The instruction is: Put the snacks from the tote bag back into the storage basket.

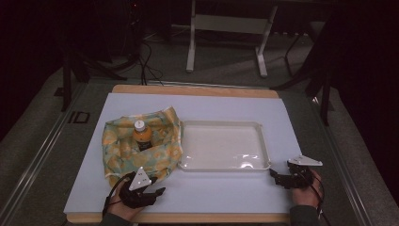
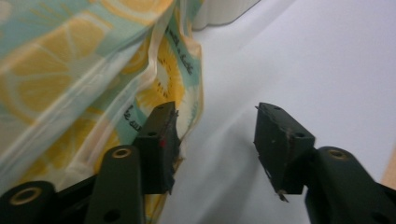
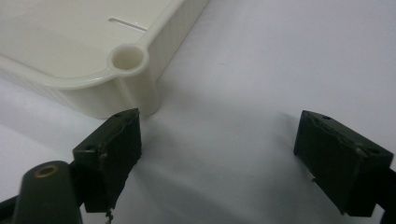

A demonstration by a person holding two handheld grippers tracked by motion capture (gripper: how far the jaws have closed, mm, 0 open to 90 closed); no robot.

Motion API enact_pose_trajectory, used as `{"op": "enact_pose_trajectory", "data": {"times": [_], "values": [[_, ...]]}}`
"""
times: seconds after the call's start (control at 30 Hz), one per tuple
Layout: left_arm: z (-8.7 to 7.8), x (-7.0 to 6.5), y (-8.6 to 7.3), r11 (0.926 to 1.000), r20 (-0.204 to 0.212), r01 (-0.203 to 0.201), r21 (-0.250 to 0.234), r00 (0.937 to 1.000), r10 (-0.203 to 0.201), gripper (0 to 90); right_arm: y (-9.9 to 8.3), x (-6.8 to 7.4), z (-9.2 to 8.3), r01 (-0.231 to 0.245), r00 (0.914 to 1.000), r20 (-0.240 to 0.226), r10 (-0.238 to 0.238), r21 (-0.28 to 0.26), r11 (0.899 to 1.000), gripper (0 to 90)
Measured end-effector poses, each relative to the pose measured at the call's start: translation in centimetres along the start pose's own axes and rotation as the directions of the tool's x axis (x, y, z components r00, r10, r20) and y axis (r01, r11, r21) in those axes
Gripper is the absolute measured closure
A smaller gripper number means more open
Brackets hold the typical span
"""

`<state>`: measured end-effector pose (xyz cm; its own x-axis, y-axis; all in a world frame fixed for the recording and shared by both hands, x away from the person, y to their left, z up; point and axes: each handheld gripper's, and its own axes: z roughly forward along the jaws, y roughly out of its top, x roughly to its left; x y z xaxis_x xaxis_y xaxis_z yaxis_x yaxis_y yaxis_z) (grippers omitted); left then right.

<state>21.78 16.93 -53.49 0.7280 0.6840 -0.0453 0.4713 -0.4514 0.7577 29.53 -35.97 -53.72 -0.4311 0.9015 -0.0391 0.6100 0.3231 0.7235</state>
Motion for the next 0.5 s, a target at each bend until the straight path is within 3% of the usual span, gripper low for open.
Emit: {"op": "enact_pose_trajectory", "data": {"times": [0.03,0.2,0.3,0.43,0.5], "values": [[-0.6,-0.2,0.3,0.9999,0.003,-0.007,-0.013,1.0000,0.007,50.1,0.0,0.3,-0.1,0.024,0.9997,0.009,-0.024,-0.010,1.000,14.6],[-1.5,-0.3,0.8,0.9994,-0.003,-0.012,-0.032,0.9999,0.012,50.1,-0.2,0.4,-0.4,0.027,0.9995,0.015,-0.027,-0.033,0.999,14.6],[-2.5,0.0,1.1,0.9987,-0.007,0.008,-0.051,0.9999,-0.008,49.8,-0.3,0.2,-0.6,0.012,0.9999,-0.003,-0.013,-0.059,0.998,14.8],[-3.9,0.6,1.4,0.9974,-0.026,0.024,-0.068,0.9993,-0.026,49.3,-0.4,0.0,-1.0,0.000,0.9989,-0.047,-0.004,-0.093,0.996,22.0],[-4.6,1.0,1.6,0.9964,-0.029,0.033,-0.078,0.9990,-0.035,48.2,-0.5,0.0,-1.1,0.013,0.9961,-0.085,-0.022,-0.104,0.995,22.0]]}}
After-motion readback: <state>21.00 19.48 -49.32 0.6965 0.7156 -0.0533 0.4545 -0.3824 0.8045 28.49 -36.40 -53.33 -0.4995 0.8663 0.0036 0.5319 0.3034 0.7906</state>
